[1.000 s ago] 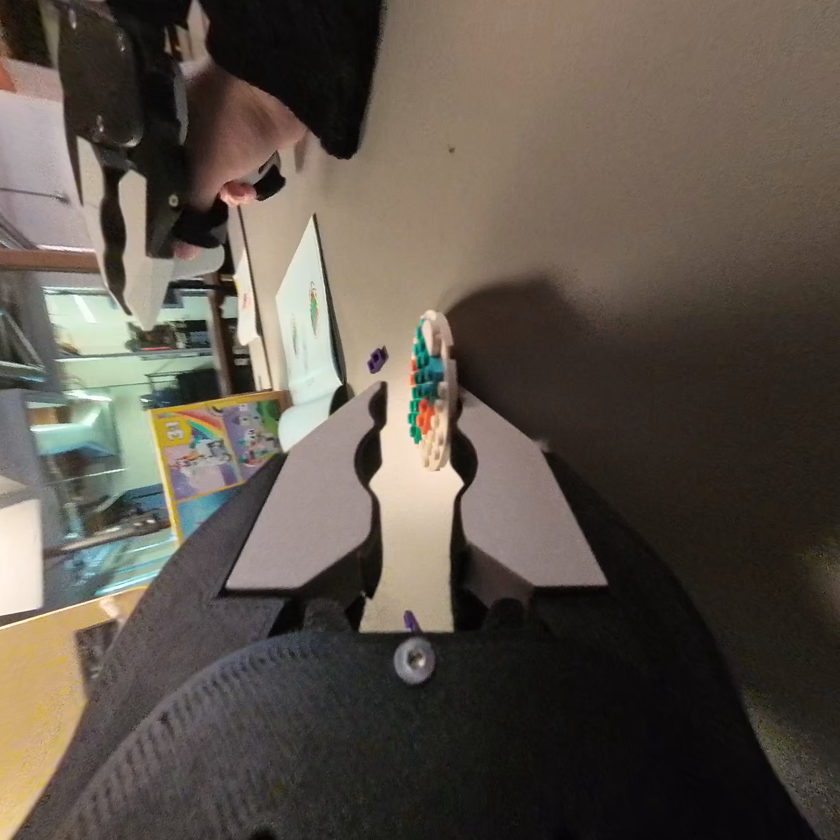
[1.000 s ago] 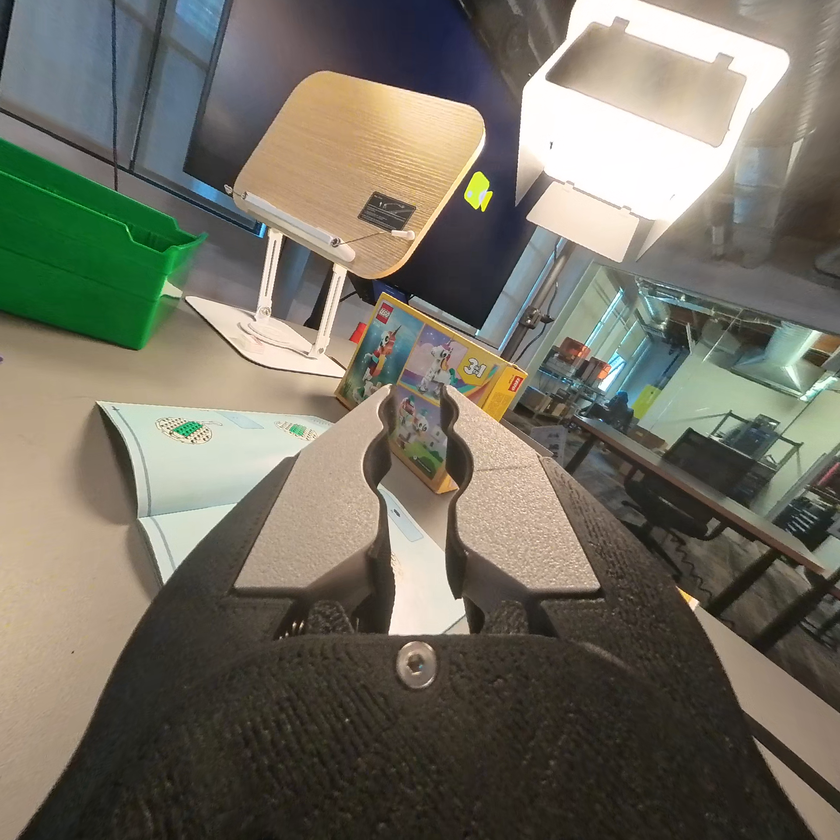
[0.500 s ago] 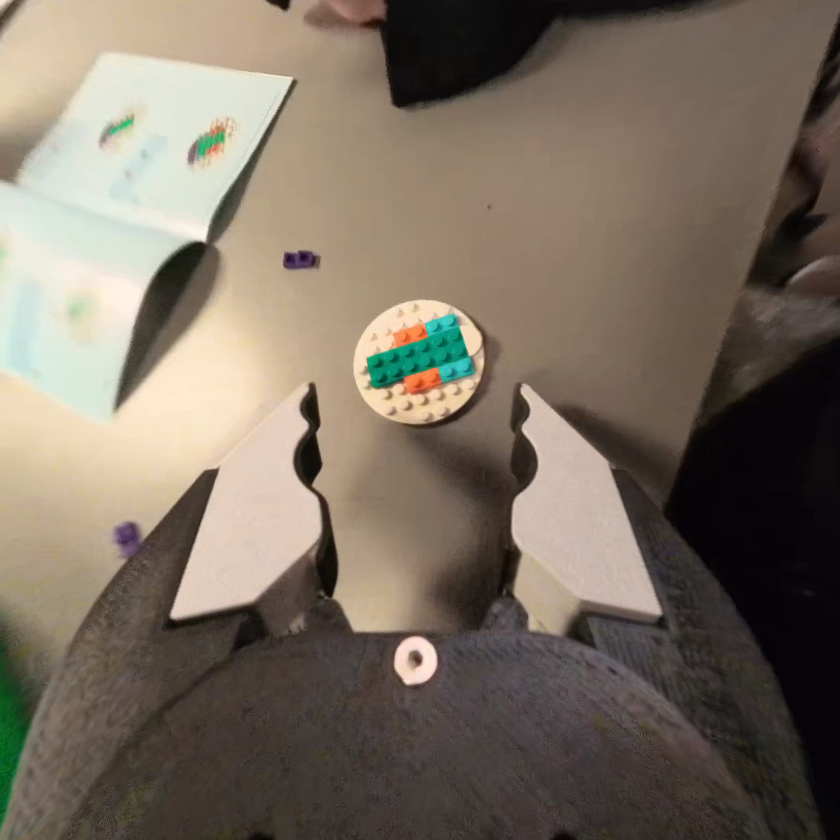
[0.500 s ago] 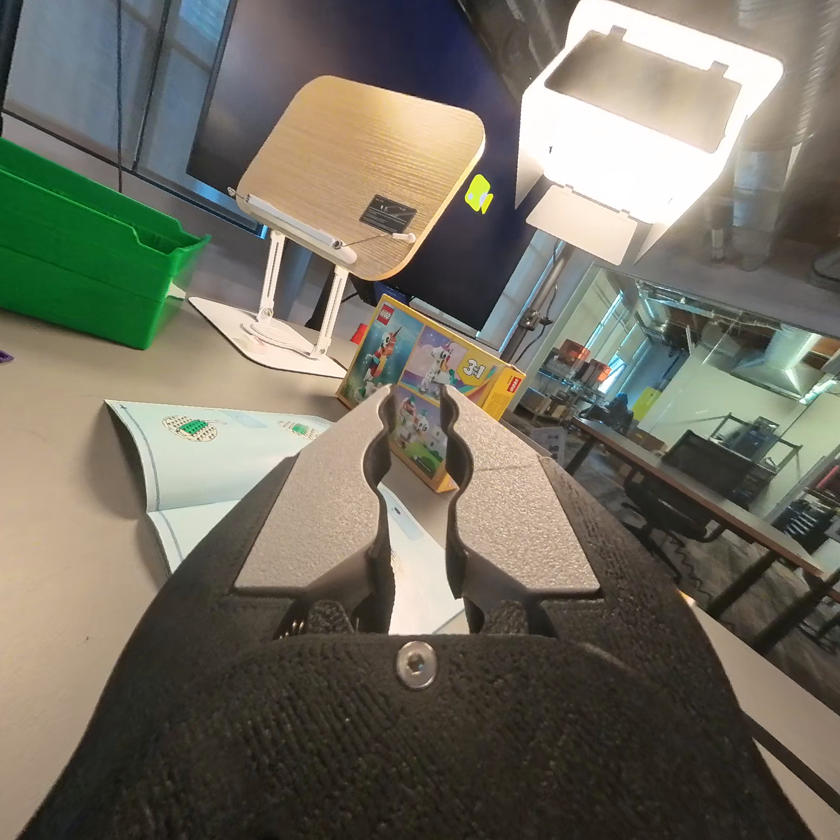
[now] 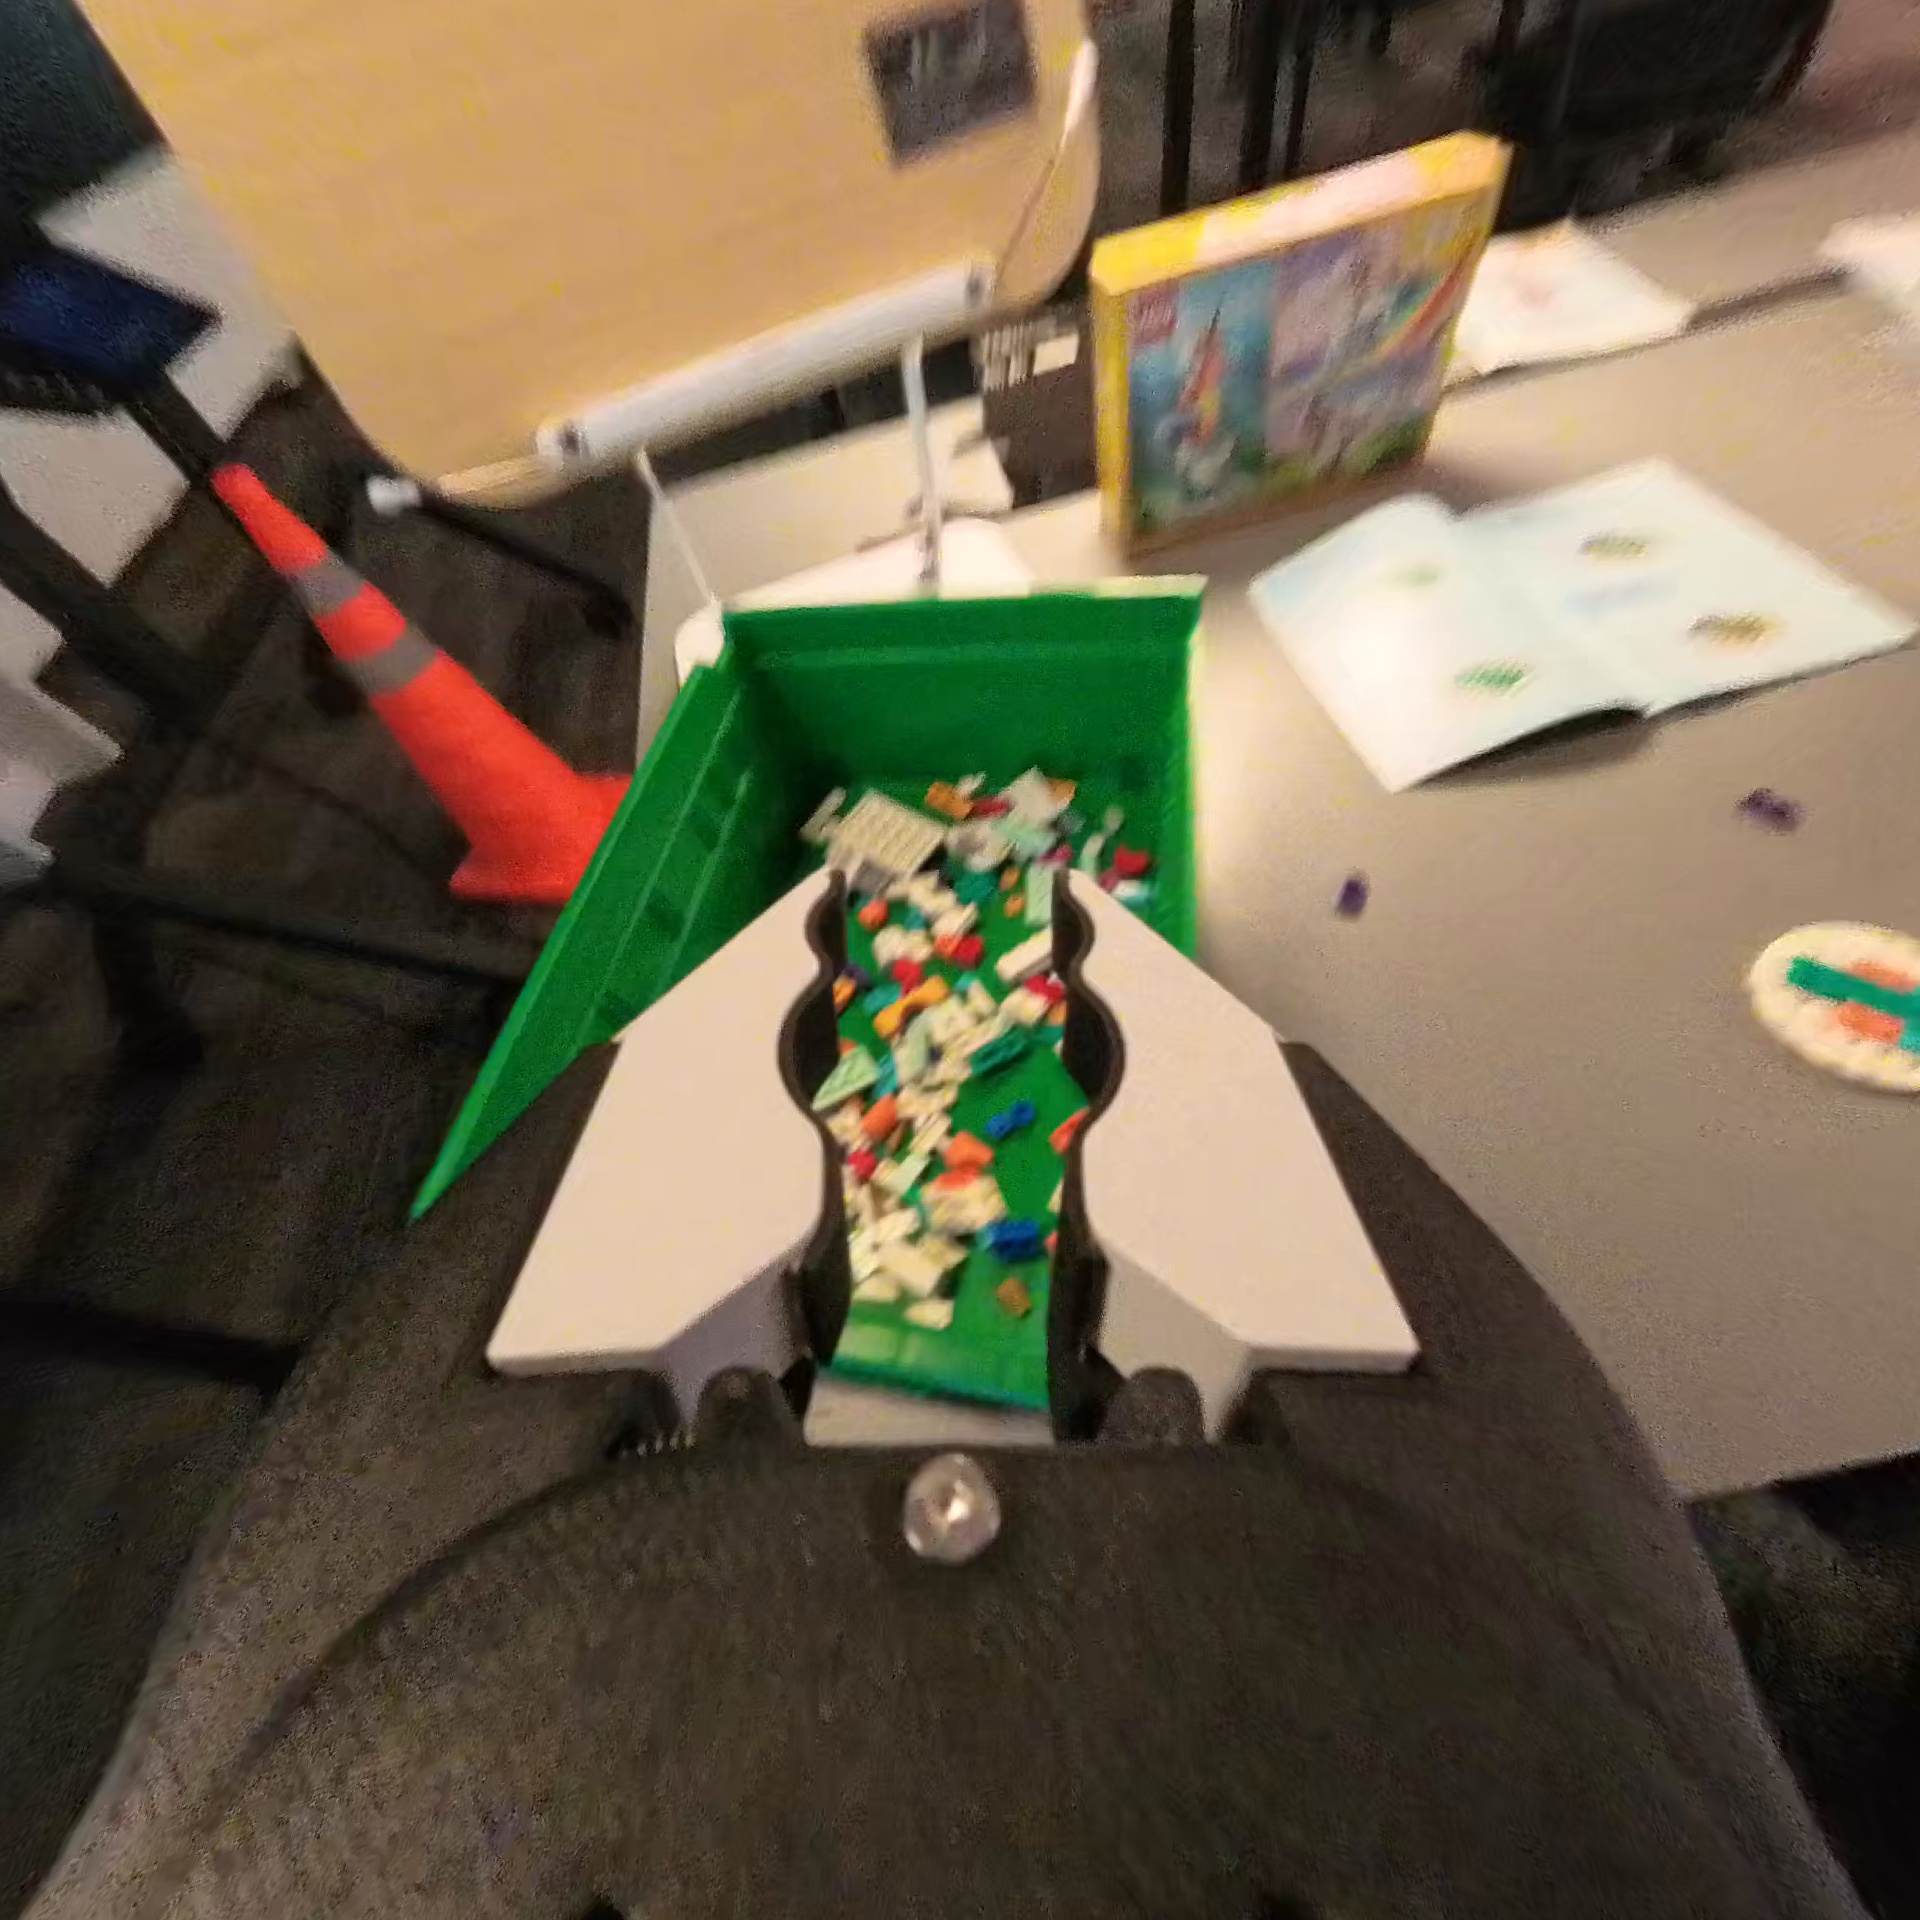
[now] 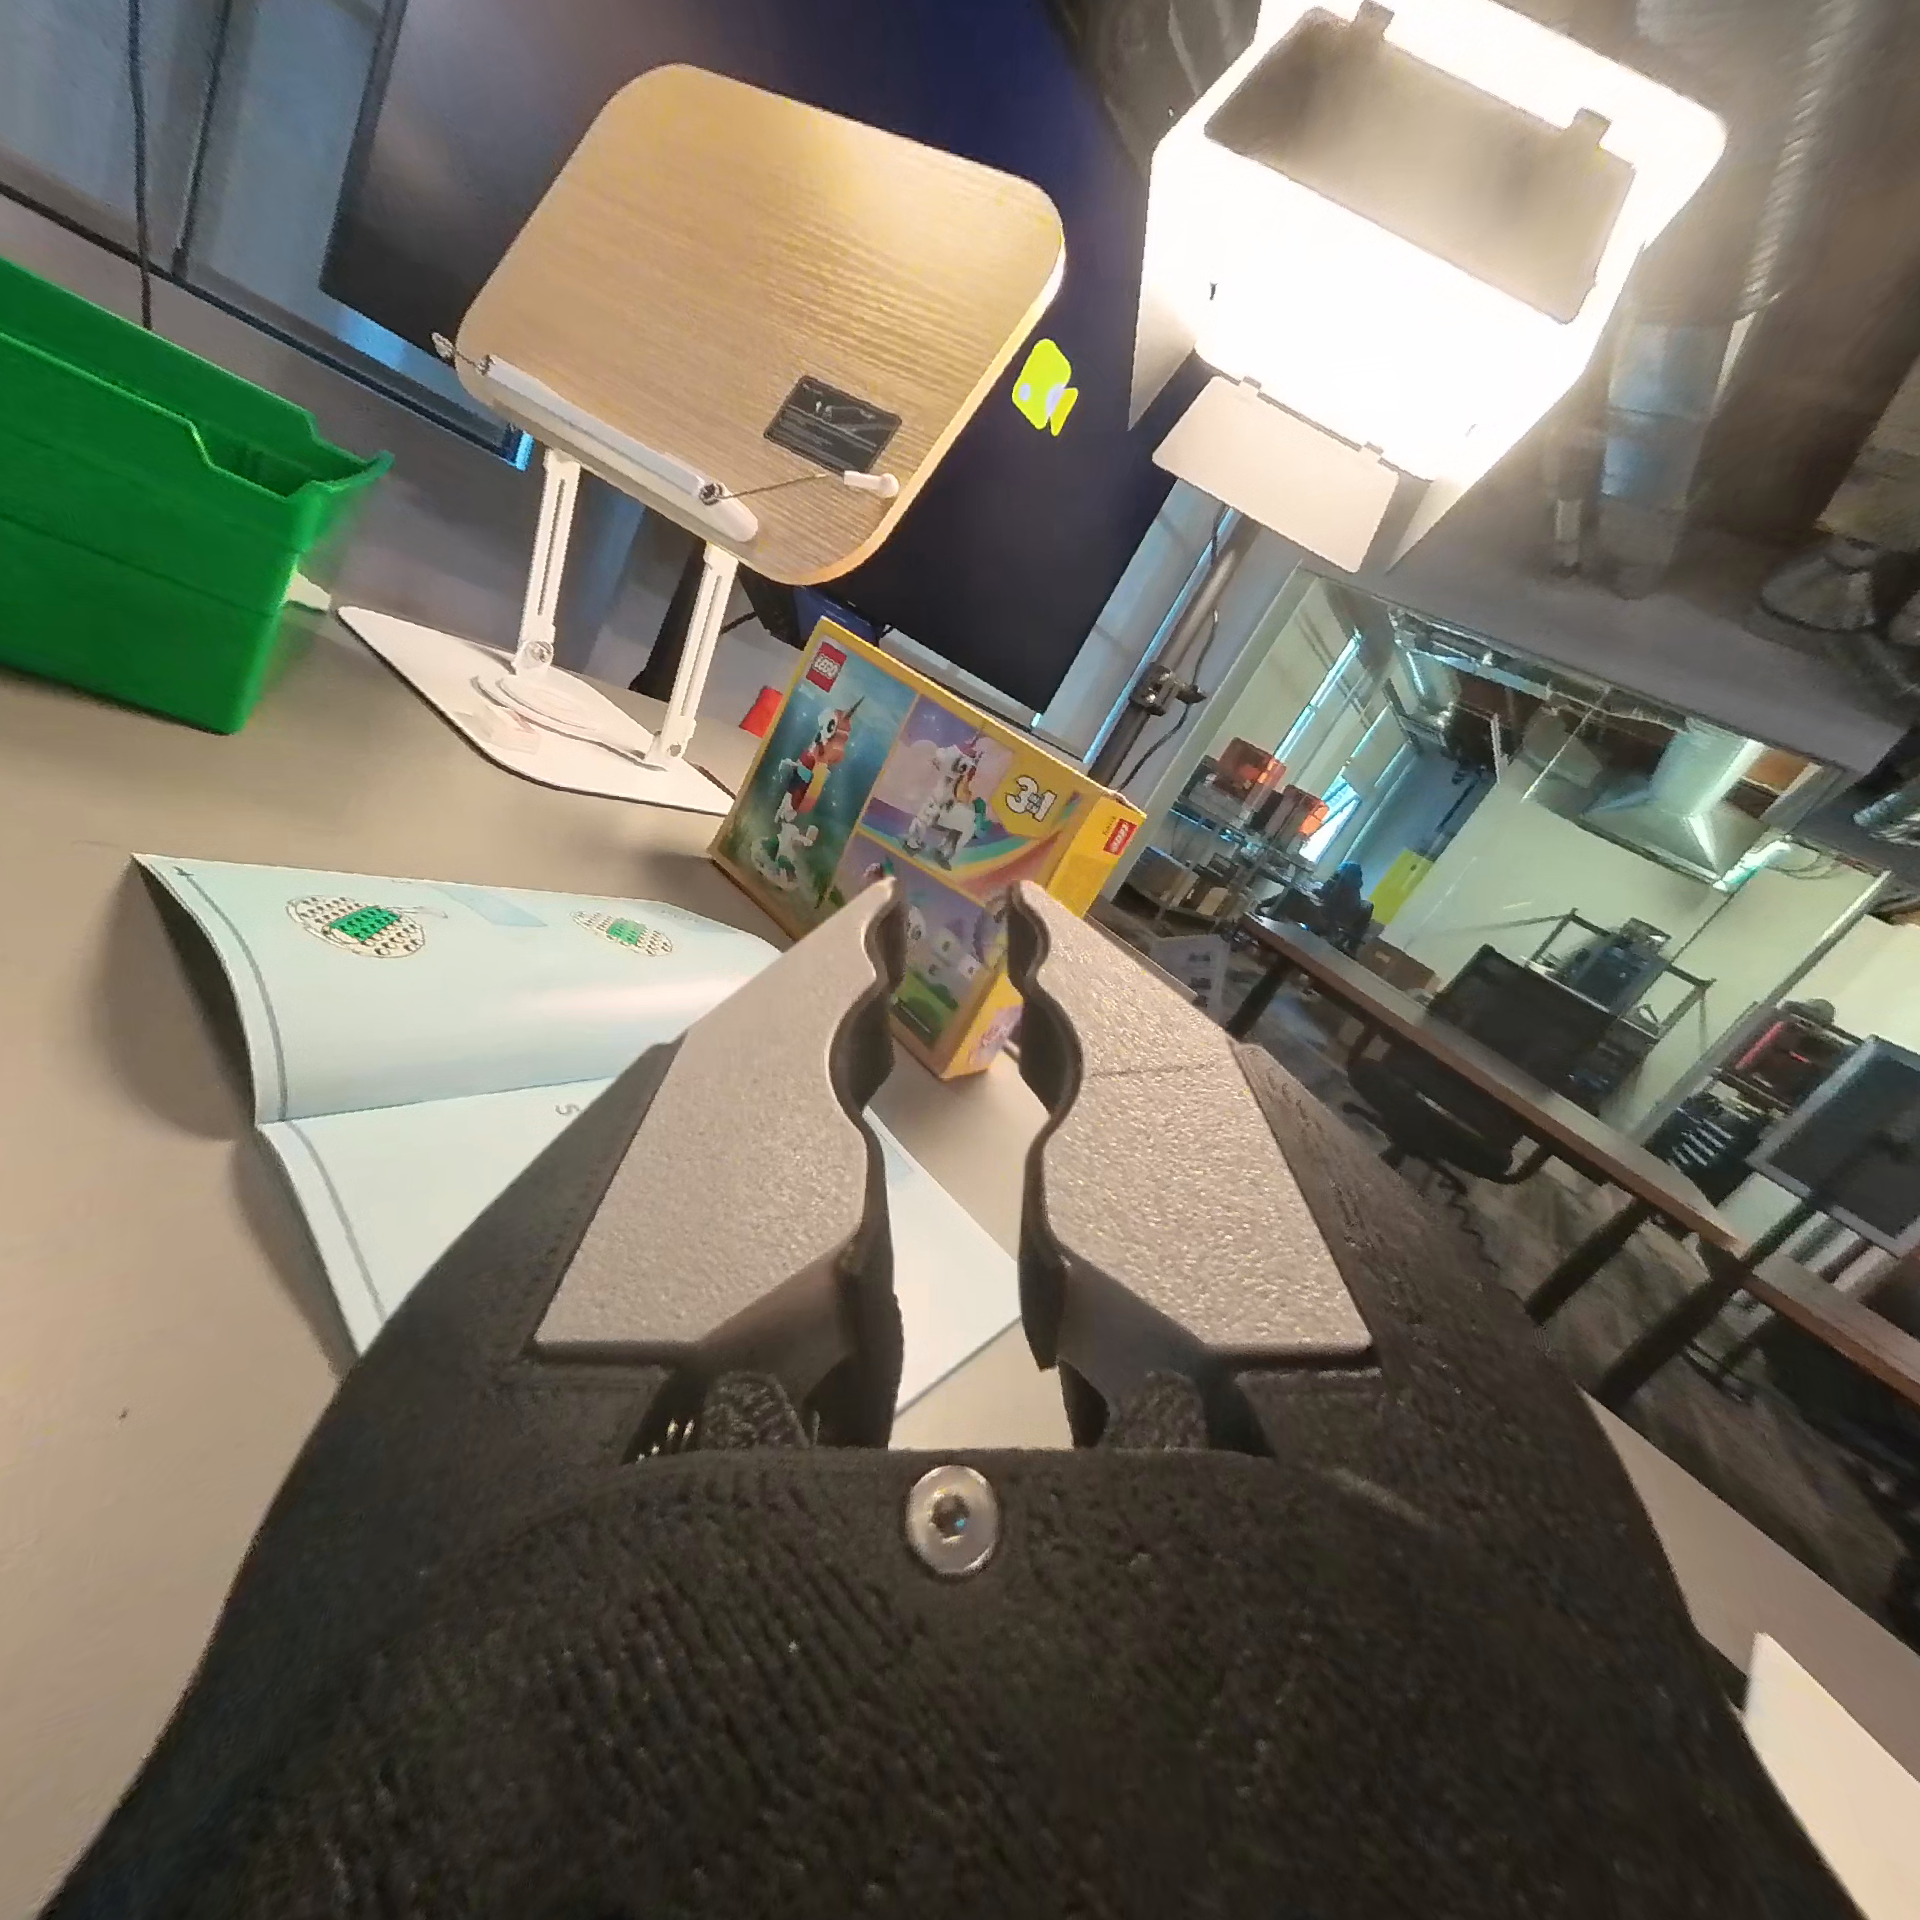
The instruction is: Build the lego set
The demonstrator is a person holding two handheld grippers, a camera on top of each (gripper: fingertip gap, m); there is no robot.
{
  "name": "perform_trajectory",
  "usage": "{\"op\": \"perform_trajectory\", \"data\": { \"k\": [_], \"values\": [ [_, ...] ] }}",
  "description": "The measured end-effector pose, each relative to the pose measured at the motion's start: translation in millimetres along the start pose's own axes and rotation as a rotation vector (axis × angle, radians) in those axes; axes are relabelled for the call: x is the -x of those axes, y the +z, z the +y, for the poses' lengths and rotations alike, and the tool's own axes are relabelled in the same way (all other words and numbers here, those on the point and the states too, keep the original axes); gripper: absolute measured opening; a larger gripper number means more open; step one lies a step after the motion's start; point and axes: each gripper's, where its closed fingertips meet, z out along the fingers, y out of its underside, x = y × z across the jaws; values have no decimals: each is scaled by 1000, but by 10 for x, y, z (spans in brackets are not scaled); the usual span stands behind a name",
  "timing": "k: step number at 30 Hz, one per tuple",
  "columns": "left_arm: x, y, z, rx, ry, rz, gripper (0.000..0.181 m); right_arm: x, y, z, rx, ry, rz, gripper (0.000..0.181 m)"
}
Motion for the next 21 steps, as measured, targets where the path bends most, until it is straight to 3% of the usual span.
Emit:
{"op": "perform_trajectory", "data": {
  "k": [3, 7, 9, 12, 15, 21],
  "values": [
    [212, 259, 209, 151, 52, 85, 33, -19, 12, 41, 20, -8, 11, 17],
    [379, 551, 396, 247, 186, 146, 18, -74, 45, 127, 64, -20, 46, 16],
    [410, 622, 525, 319, 241, 190, 10, -106, 53, 163, 82, -18, 64, 15],
    [483, 650, 829, 502, 305, 228, 11, -128, 60, 210, 107, -14, 74, 16],
    [585, 680, 1031, 596, 362, 222, 10, -147, 65, 245, 129, -24, 87, 16],
    [298, 708, 1264, 685, 184, 431, 13, -188, 79, 367, 204, -55, 117, 16]
  ]
}}
